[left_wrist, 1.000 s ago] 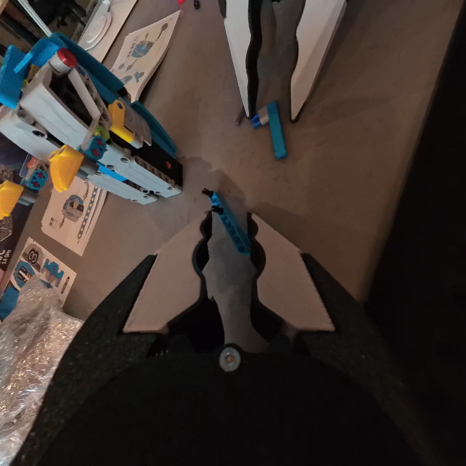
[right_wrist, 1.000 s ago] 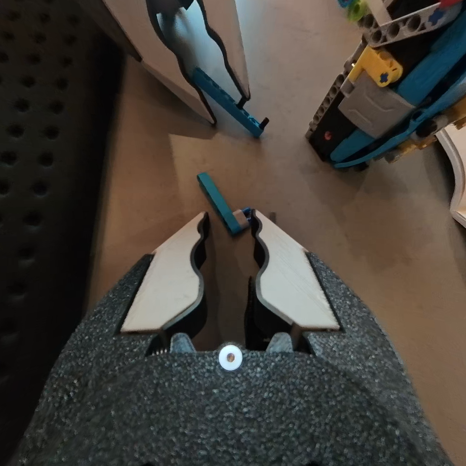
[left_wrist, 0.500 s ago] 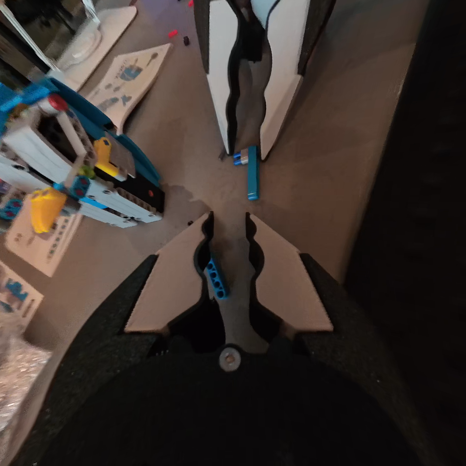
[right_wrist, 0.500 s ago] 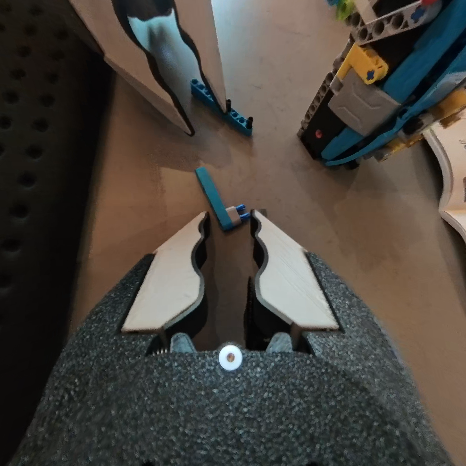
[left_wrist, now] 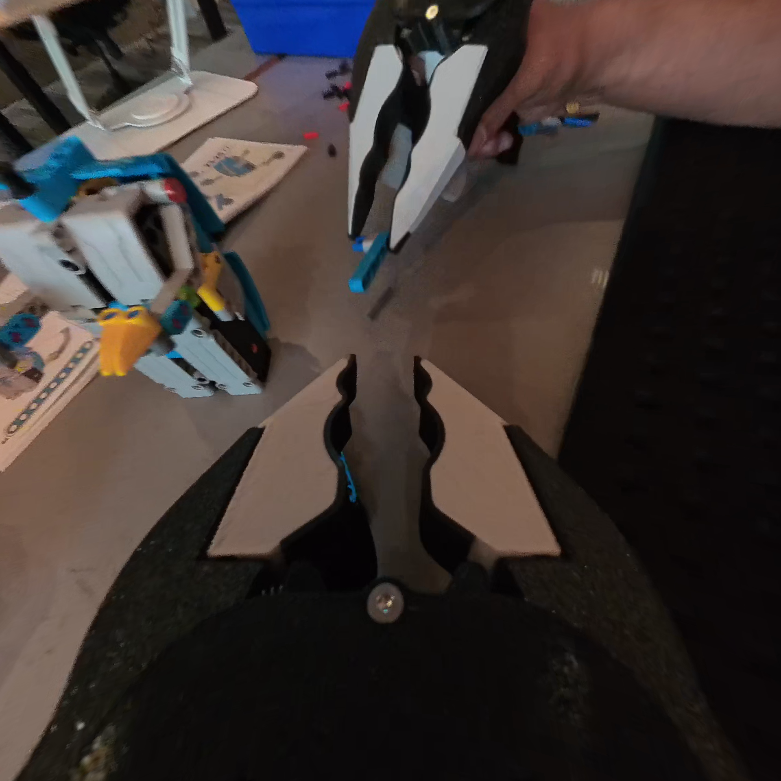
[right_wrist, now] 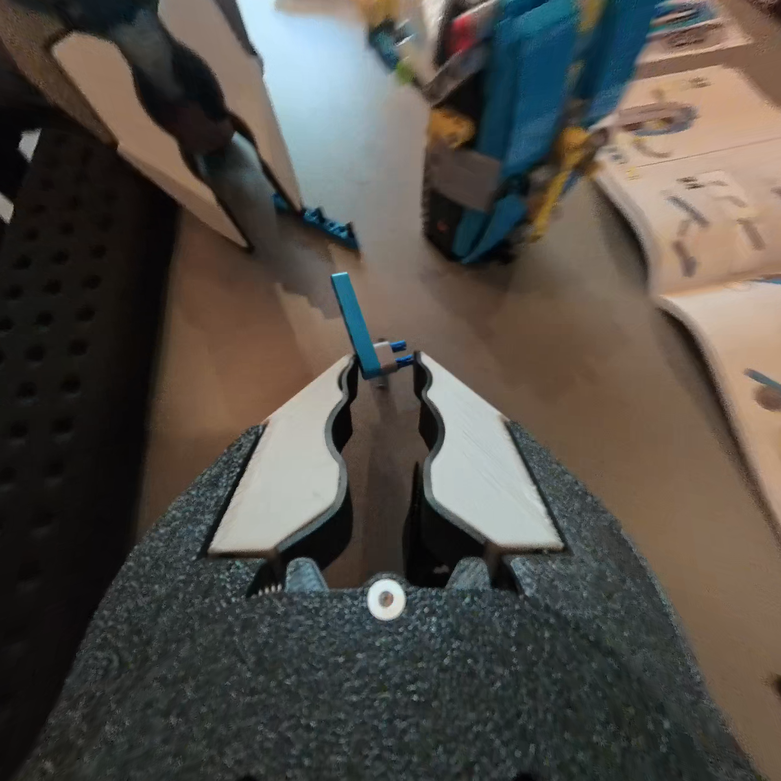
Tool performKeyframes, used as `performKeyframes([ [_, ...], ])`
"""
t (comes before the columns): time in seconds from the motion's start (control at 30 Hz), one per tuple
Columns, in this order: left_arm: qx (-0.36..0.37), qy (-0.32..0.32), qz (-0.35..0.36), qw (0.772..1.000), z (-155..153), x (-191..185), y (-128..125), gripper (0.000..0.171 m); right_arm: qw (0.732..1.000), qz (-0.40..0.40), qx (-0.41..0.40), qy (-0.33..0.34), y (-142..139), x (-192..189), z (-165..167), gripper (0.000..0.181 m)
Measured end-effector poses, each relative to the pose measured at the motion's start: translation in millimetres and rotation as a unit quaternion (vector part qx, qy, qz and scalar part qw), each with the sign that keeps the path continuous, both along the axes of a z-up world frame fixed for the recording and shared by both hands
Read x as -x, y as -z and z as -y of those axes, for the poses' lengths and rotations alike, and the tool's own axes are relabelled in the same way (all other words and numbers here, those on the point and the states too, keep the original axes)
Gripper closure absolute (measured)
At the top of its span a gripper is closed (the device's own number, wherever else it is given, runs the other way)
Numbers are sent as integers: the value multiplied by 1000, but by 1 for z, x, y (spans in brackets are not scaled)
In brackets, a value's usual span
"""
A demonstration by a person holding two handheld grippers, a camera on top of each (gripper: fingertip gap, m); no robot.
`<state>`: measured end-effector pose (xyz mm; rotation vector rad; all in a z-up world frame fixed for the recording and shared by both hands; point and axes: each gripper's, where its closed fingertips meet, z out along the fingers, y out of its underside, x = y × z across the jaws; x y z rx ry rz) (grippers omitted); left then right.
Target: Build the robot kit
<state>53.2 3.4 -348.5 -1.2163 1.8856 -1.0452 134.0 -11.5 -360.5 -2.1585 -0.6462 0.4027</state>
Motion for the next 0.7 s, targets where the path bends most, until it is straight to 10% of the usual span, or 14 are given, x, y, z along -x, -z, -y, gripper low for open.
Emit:
performKeyframes([
  [0.37,46,-49,74,995,-19,-14,-26,145,977,-175,-41,115,-44,-51,-14,155],
  [0.7,-14,-4,-85,996,-2,-44,17,148,996,-34,76,-22,5,-32,37,155],
])
